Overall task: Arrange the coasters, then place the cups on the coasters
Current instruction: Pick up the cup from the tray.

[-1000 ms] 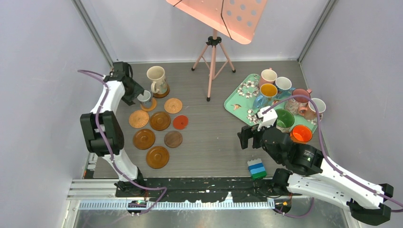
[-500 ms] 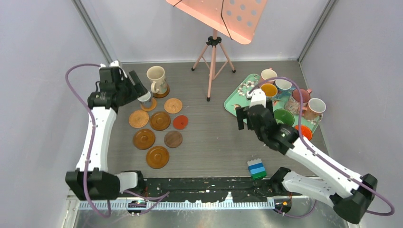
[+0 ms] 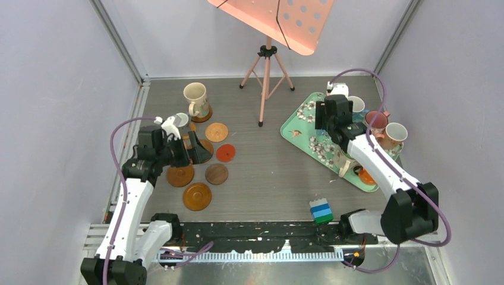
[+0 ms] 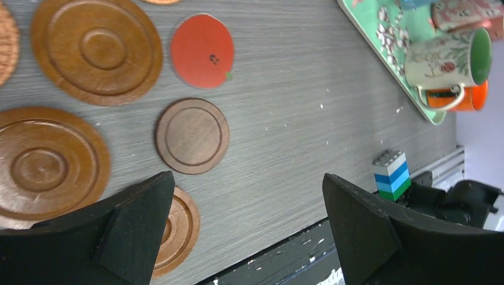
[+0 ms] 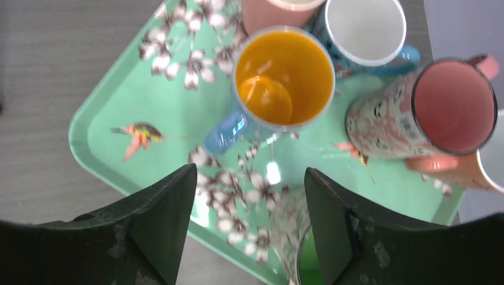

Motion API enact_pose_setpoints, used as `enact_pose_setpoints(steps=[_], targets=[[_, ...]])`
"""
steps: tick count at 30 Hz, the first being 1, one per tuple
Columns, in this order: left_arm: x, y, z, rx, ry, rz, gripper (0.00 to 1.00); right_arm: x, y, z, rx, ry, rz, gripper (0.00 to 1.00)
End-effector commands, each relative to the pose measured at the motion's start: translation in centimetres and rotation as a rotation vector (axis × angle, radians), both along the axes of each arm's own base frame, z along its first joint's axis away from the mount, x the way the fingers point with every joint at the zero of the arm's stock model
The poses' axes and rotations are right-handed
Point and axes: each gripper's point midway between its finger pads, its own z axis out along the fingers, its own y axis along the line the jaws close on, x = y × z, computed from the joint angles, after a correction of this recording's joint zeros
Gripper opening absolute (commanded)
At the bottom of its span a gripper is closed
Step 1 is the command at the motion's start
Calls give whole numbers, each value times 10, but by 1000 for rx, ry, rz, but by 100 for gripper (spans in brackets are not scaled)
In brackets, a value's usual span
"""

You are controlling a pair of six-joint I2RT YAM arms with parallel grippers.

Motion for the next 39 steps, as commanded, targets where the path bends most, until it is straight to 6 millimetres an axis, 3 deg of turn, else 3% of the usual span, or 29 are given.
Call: enact_pose_setpoints(steps=[1, 4, 12, 22, 29, 34, 39], targets=[[-10, -23, 4, -70, -101, -141, 99, 46, 4, 37, 41, -103, 21, 72], [-17, -25, -3, -86, -99, -150, 99, 62, -1, 41, 48, -101, 18, 67], [-24, -21, -8, -24, -87, -153, 99, 88, -9, 11, 63, 2, 13, 57], [-23, -22, -9, -24, -72, -157, 99, 96, -15, -31, 17, 94, -5, 48], [-27, -21, -13, -6, -58, -152, 99, 97, -14, -48, 3, 127, 27, 39], [-43, -22, -15, -22, 4, -160, 99, 96, -17, -41, -38, 130, 43, 19], [-38, -11, -15, 11, -39, -85, 99, 95, -16, -2, -47, 63, 69, 7]])
